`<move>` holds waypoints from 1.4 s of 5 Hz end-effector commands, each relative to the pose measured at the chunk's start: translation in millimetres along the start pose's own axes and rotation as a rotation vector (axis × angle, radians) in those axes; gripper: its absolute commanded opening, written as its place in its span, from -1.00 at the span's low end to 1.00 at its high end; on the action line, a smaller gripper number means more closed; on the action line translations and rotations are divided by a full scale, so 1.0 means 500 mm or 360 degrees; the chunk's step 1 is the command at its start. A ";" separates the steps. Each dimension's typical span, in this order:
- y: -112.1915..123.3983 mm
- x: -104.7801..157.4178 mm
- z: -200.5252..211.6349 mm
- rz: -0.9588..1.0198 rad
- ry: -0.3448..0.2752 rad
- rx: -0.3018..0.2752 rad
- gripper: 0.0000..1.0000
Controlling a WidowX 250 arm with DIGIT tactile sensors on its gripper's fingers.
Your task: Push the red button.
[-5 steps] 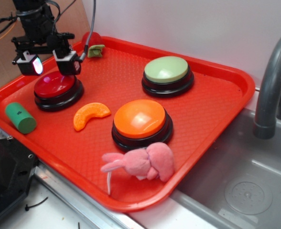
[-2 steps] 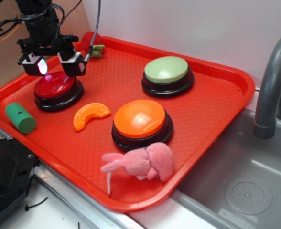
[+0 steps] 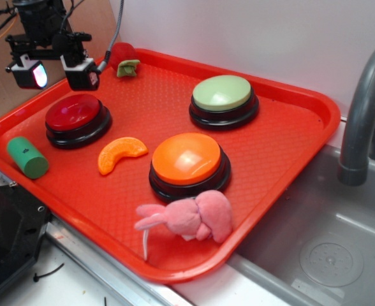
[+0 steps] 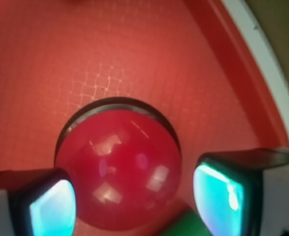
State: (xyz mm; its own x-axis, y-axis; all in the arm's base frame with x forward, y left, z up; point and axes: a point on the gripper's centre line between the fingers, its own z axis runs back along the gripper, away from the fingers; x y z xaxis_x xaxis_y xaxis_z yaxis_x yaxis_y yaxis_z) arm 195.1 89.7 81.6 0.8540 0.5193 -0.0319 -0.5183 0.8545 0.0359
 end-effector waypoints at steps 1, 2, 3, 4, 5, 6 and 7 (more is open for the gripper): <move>0.023 0.013 0.072 -0.0066 -0.0058 -0.0095 1.00; 0.024 0.012 0.089 -0.0056 -0.0059 -0.0064 1.00; 0.019 0.002 0.113 -0.0059 -0.0057 0.0000 1.00; 0.023 -0.010 0.143 -0.0055 -0.0066 -0.0004 1.00; 0.035 -0.022 0.163 -0.0045 -0.0085 -0.0034 1.00; 0.040 -0.029 0.179 -0.0040 -0.0107 -0.0046 1.00; 0.039 -0.034 0.190 -0.0045 -0.0129 -0.0049 1.00</move>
State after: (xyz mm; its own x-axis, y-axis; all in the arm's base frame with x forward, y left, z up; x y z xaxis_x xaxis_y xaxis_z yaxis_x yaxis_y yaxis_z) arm 173.8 86.4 163.8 0.8753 0.4833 -0.0183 -0.4833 0.8754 0.0023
